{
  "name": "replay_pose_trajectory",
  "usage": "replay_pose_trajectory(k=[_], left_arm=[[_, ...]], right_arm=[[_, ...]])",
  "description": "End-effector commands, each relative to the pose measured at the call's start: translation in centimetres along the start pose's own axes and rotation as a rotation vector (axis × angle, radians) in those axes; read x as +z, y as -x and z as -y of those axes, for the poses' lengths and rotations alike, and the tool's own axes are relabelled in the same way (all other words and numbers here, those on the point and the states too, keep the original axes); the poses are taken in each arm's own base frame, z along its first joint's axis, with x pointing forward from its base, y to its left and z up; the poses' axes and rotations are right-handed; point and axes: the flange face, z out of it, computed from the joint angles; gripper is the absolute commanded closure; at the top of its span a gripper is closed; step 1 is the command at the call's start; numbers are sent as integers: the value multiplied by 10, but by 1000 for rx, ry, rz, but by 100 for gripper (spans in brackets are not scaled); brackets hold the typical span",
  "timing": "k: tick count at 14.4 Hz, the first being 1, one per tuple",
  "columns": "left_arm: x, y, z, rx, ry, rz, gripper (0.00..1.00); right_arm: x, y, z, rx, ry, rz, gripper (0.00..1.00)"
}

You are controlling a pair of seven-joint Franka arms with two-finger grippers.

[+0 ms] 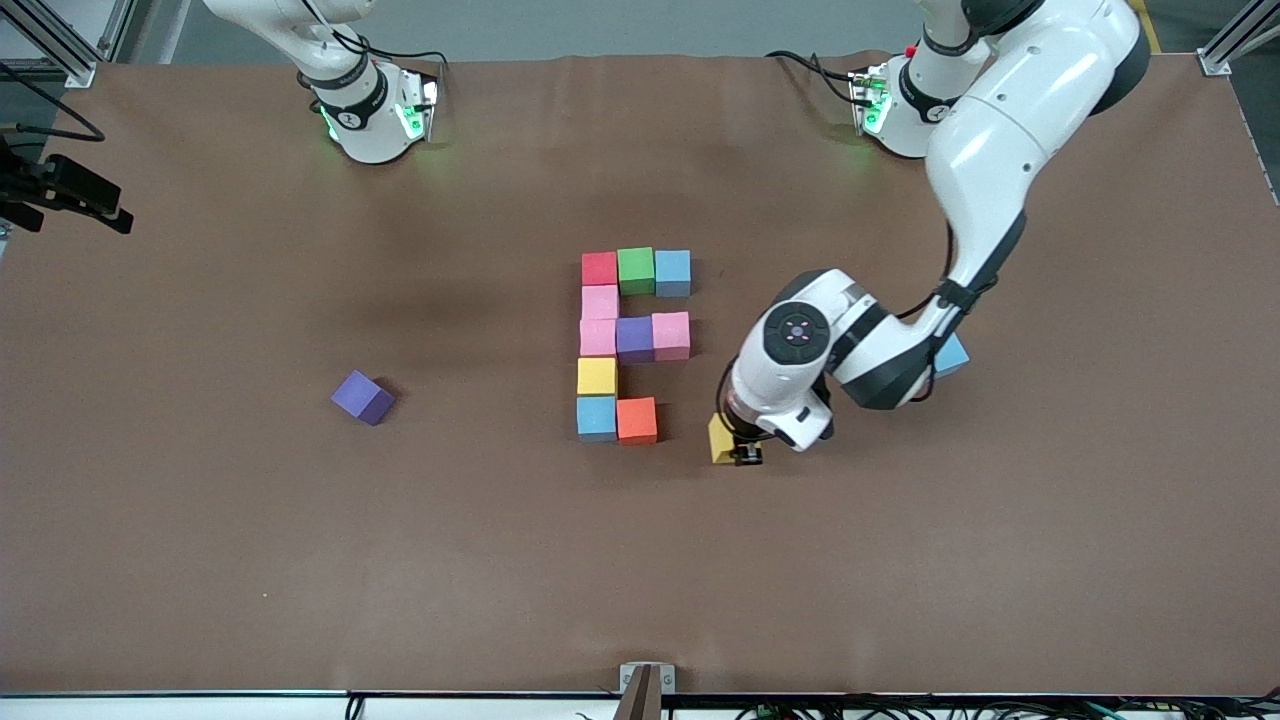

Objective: Arrange 11 blocks into digit 3
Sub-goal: 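Carry the yellow cube with the left gripper beside the orange cube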

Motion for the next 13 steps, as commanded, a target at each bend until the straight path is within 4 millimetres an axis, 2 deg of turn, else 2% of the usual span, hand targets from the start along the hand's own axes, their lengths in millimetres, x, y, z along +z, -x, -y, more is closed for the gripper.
replay_pose_trajectory(k=[1, 3, 8, 13], left_arm=[[14, 28, 4, -66, -14, 5, 70], [29, 40, 16, -69, -22, -14, 70], [48, 60, 39, -73, -48, -20, 70], [61, 72, 47, -55, -29, -29, 70]], right_arm=[[-1, 12, 0, -4, -10, -5, 0], [1, 11, 1, -7, -11, -5, 0], [2, 10, 1, -11, -10, -6, 0], [2, 8, -1, -7, -10, -11, 0]])
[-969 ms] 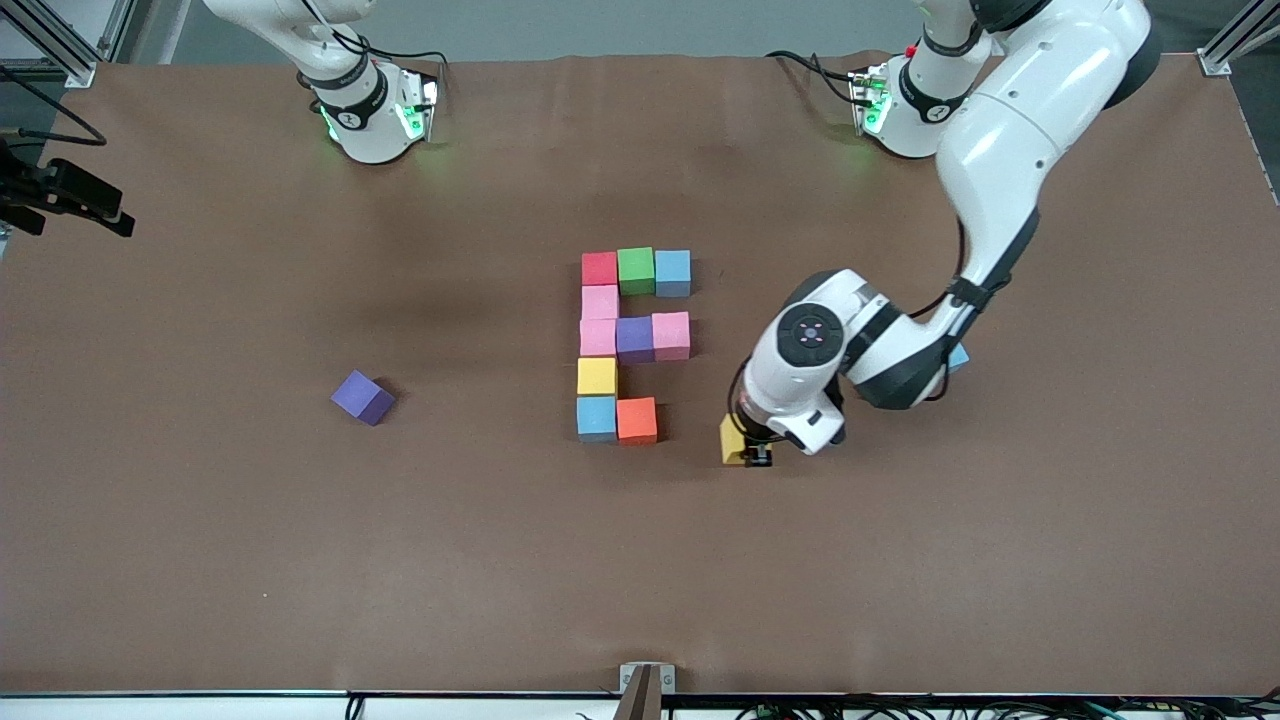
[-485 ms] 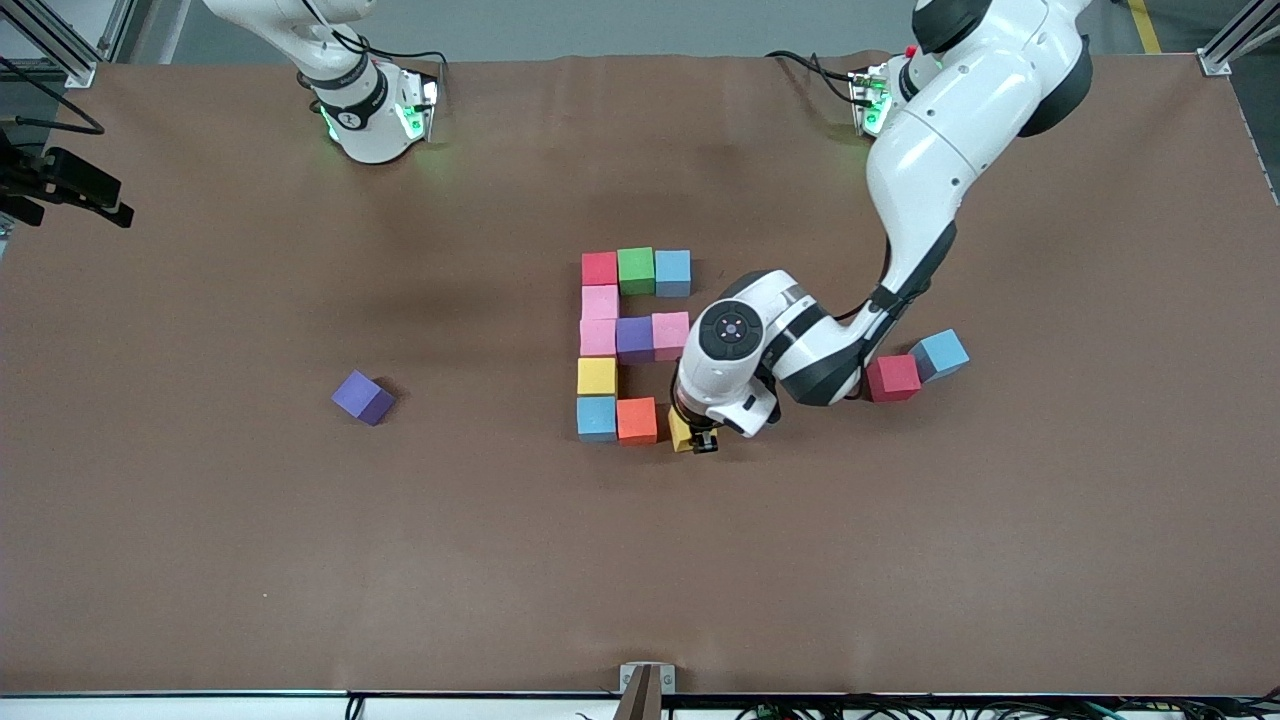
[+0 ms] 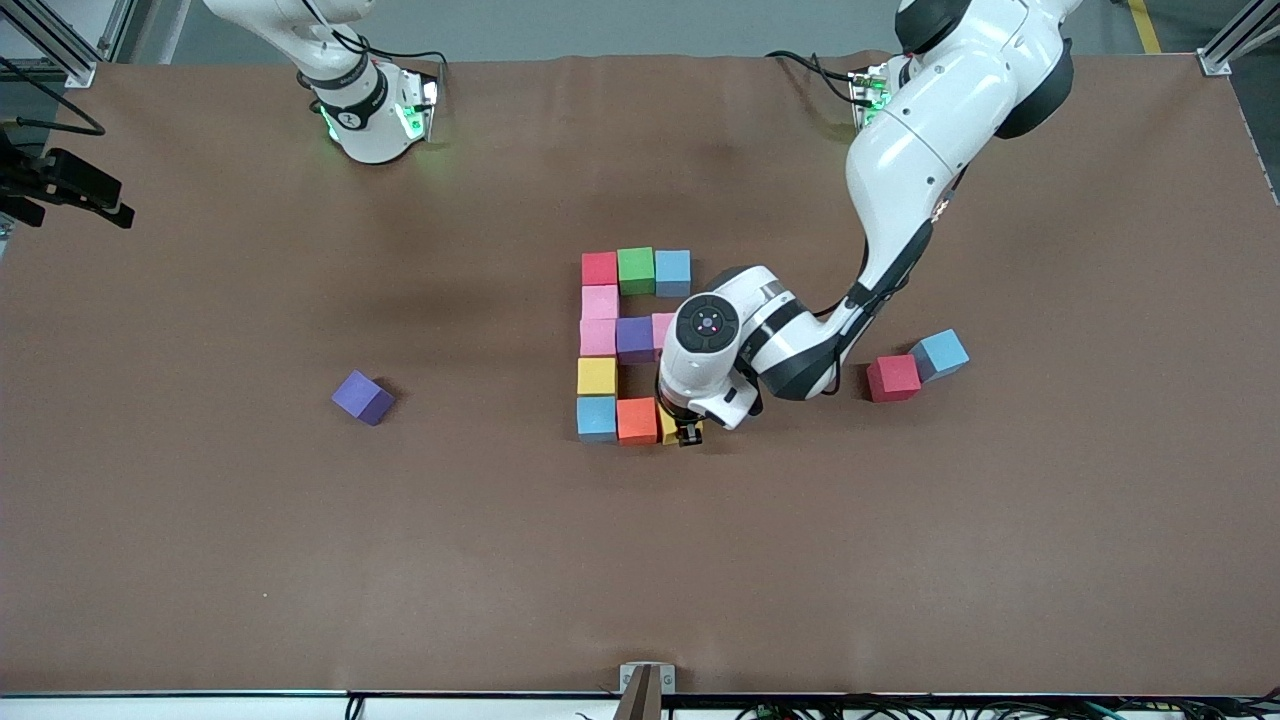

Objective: Arrange 11 blocks into digit 3
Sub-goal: 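Lower the yellow cube next to the orange cube and open the left gripper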

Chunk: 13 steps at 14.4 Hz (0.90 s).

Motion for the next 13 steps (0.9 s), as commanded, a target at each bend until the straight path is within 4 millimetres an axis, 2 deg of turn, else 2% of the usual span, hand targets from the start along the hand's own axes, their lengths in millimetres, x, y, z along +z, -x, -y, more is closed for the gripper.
replay_pose_trajectory(k=[1, 13], left_arm=[[17, 10, 5, -9, -9, 6, 70], [19, 16, 10, 14, -5, 14, 67]], right_arm=[[-1, 6, -2, -5, -7, -19, 0], [0, 7, -5, -6, -5, -14, 0]])
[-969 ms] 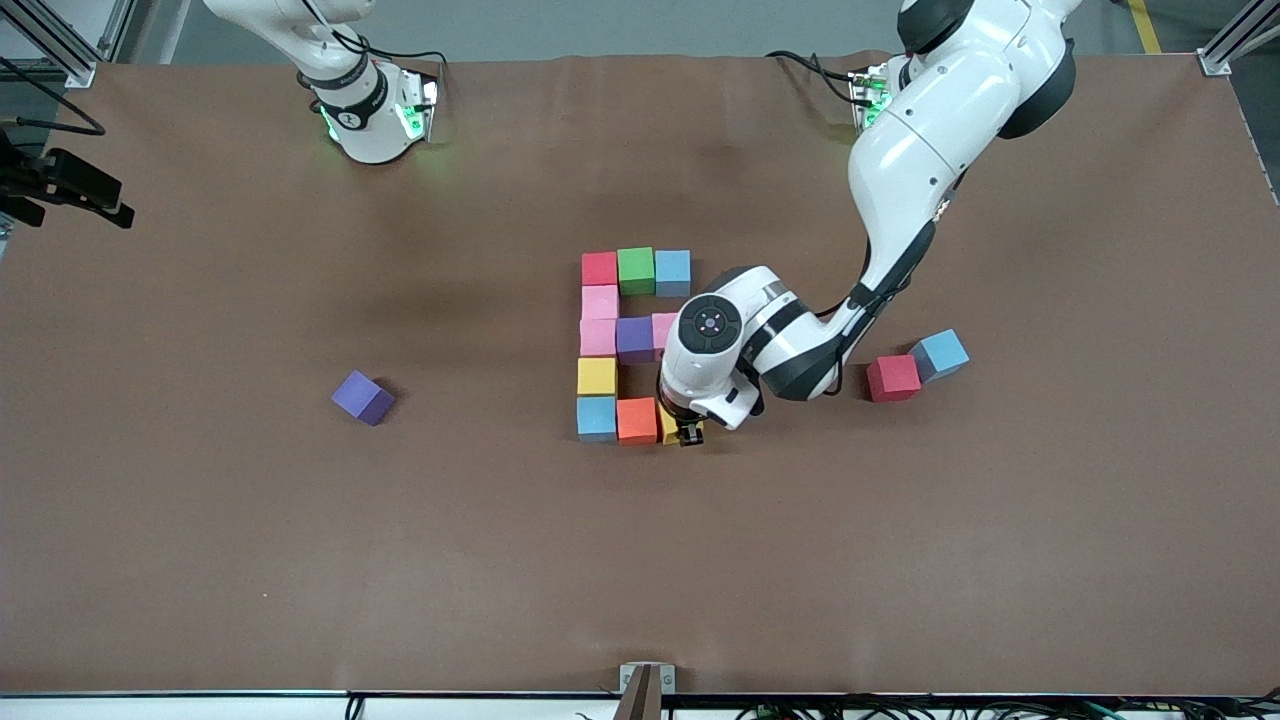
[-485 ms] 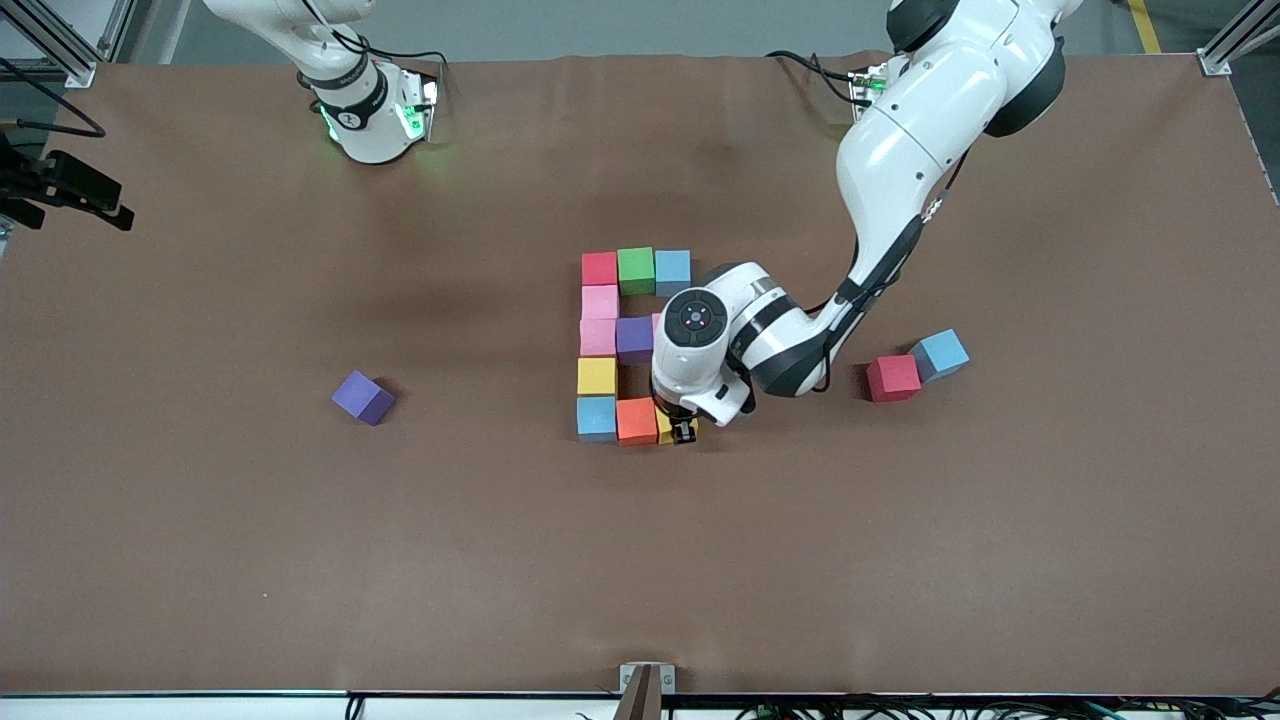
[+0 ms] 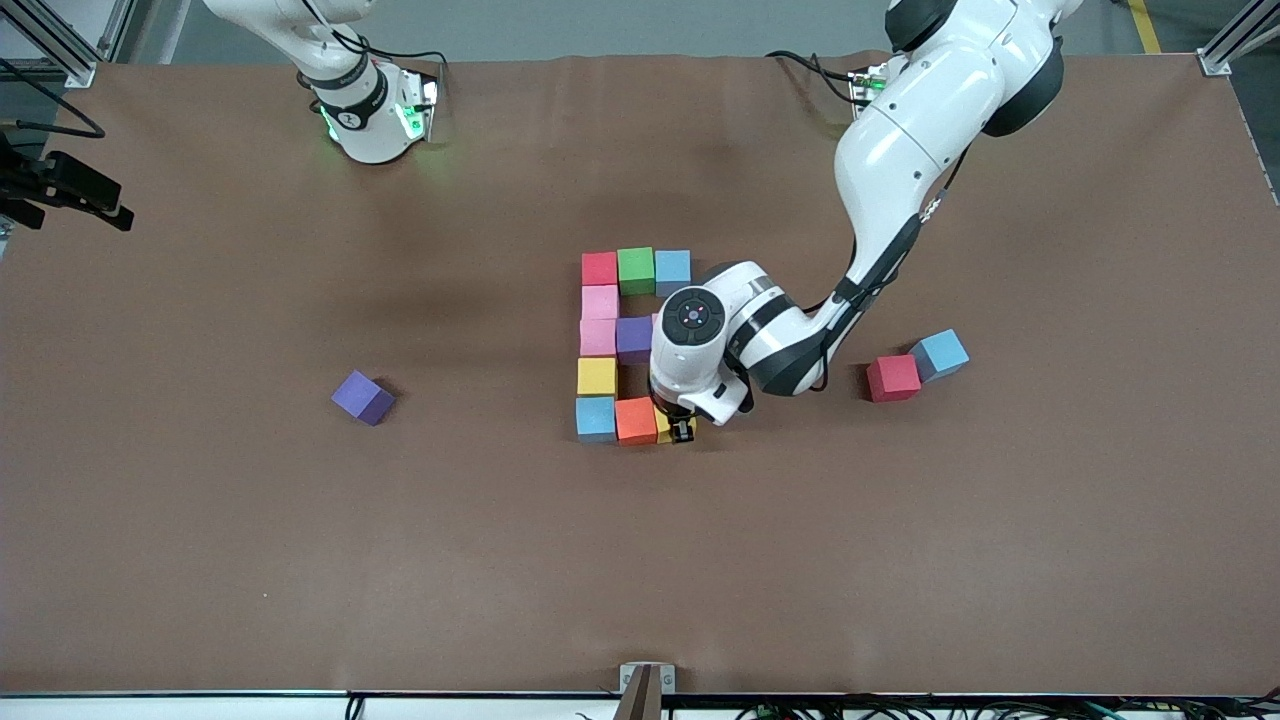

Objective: Arrange 11 blocks into digit 3
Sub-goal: 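Lower the yellow cube next to the orange cube and open the left gripper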

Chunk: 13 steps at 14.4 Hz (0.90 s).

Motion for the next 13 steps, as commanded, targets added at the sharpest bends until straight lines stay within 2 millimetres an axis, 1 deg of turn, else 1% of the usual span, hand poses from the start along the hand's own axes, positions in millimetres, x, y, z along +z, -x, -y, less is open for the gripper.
replay_pose_trajectory(k=[1, 11, 12, 13], left_arm=[[19, 9, 5, 1, -16, 17, 66], [15, 9, 3, 2, -6, 30, 63], [15, 8, 3, 5, -4, 27, 57], [14, 8, 1, 17, 0, 26, 32]], right_arm=[[-1, 8, -3, -8, -5, -12, 0], [-1, 7, -3, -9, 0, -14, 0], [-1, 8, -3, -9, 0, -12, 0], [-1, 8, -3, -9, 0, -12, 0]])
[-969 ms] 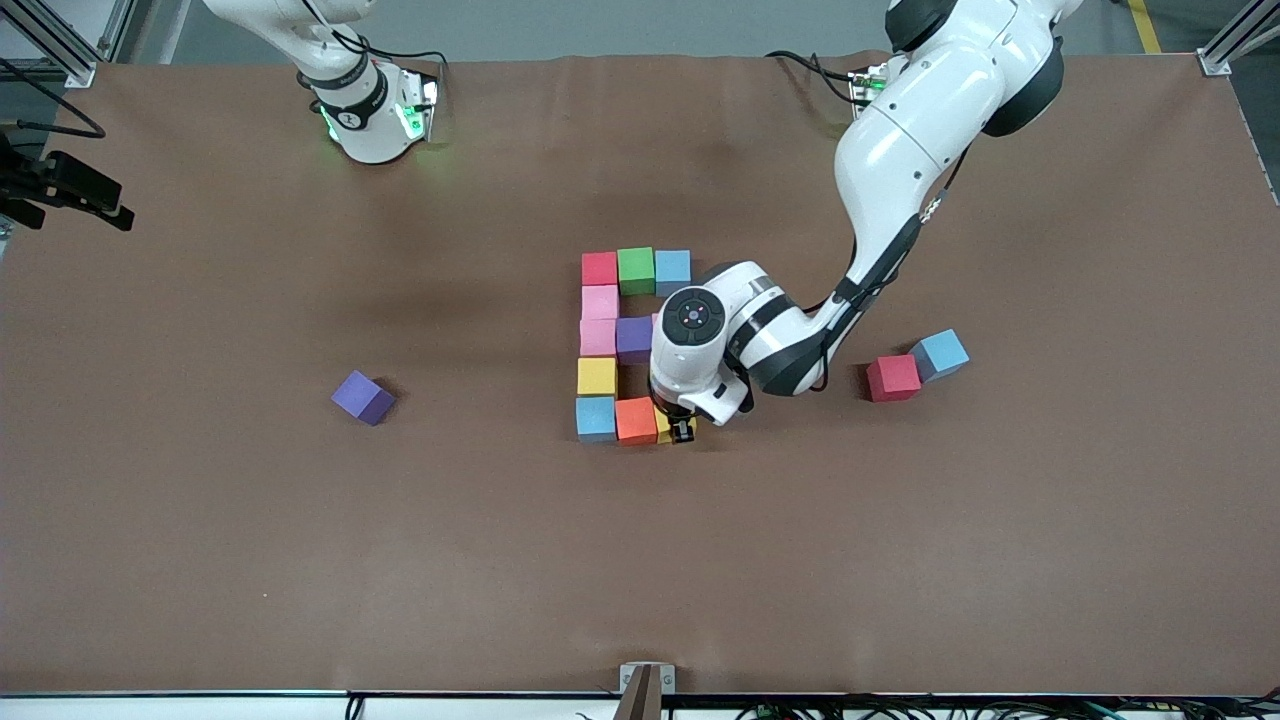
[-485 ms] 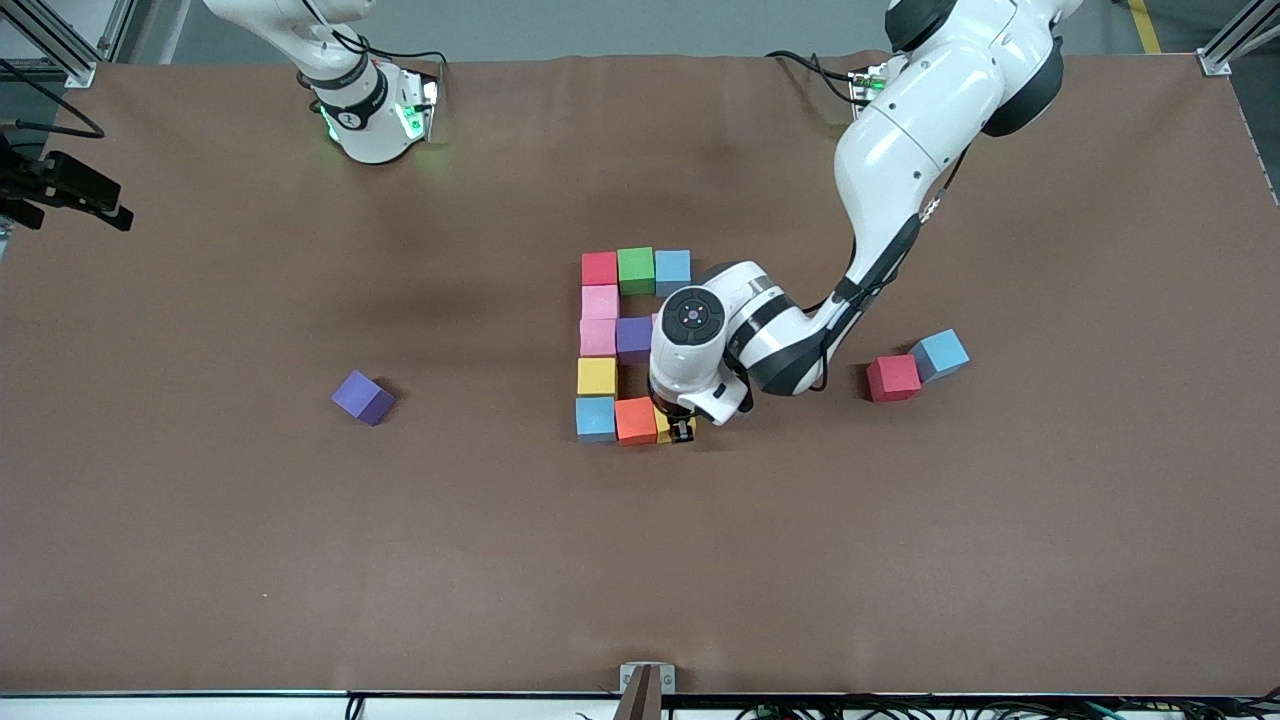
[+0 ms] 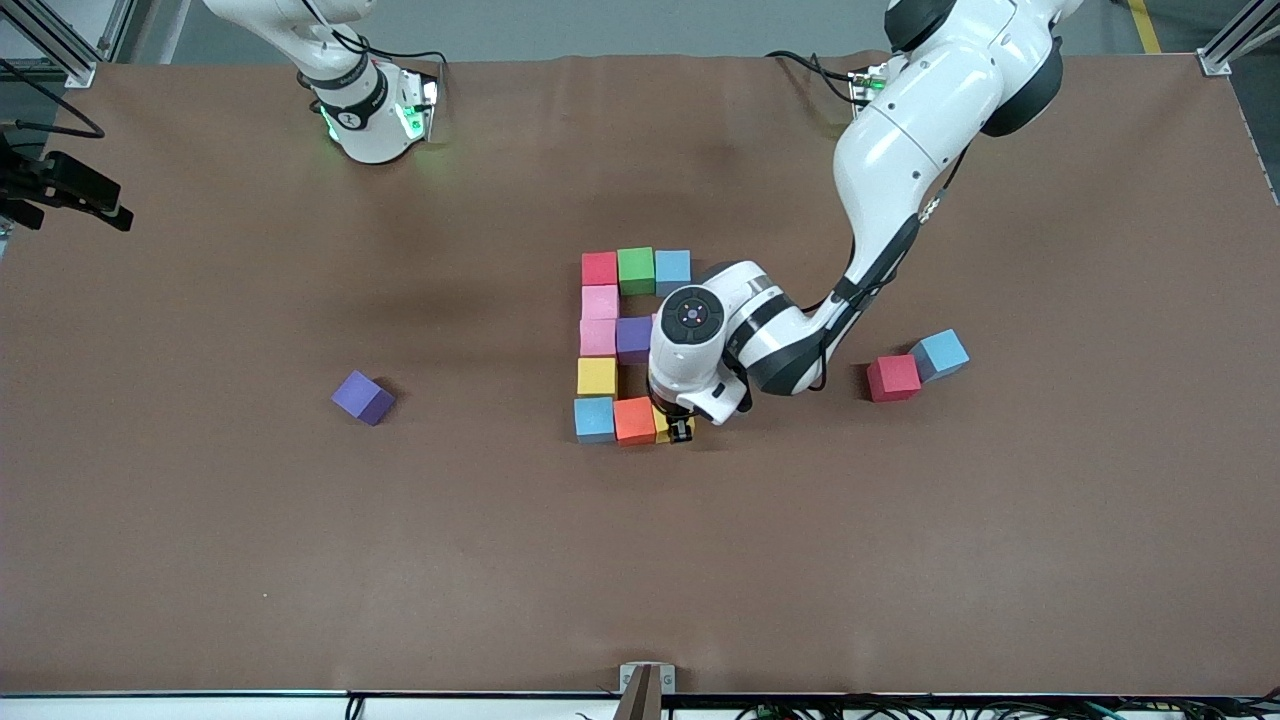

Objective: Arrange 11 blocks into digit 3

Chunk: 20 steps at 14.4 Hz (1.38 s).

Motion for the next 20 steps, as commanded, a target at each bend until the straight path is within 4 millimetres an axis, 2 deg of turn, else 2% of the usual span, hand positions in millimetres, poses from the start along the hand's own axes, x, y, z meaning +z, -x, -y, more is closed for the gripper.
replay_pose_trajectory(k=[1, 3, 5, 9, 11, 13, 15, 17, 20], left_arm=[[11, 6, -1, 25, 3, 23, 0], [-1, 1, -9, 23, 15, 22, 0], [-27, 2, -17, 20, 45, 36, 0], [-59, -1, -7, 35, 14, -12, 0], [-87, -12, -10, 59, -4, -7, 0], [-127, -33, -17, 213, -14, -16, 0], [-159, -69, -29, 410, -74, -43, 0], [-178, -112, -42, 635, -143, -62, 0], [-200, -179, -67, 861, -159, -33, 0]], right_arm=[[-1, 8, -3, -9, 0, -11, 0], [-1, 8, -3, -9, 0, -11, 0], [-1, 8, -2, -10, 0, -9, 0], [-1, 8, -2, -10, 0, -11, 0], [-1, 8, -2, -10, 0, -11, 0], [-1, 8, -2, -10, 2, -11, 0], [-2, 8, -2, -12, 2, -14, 0], [-2, 8, -2, -12, 3, -14, 0], [-1, 8, -2, -10, 3, -11, 0]])
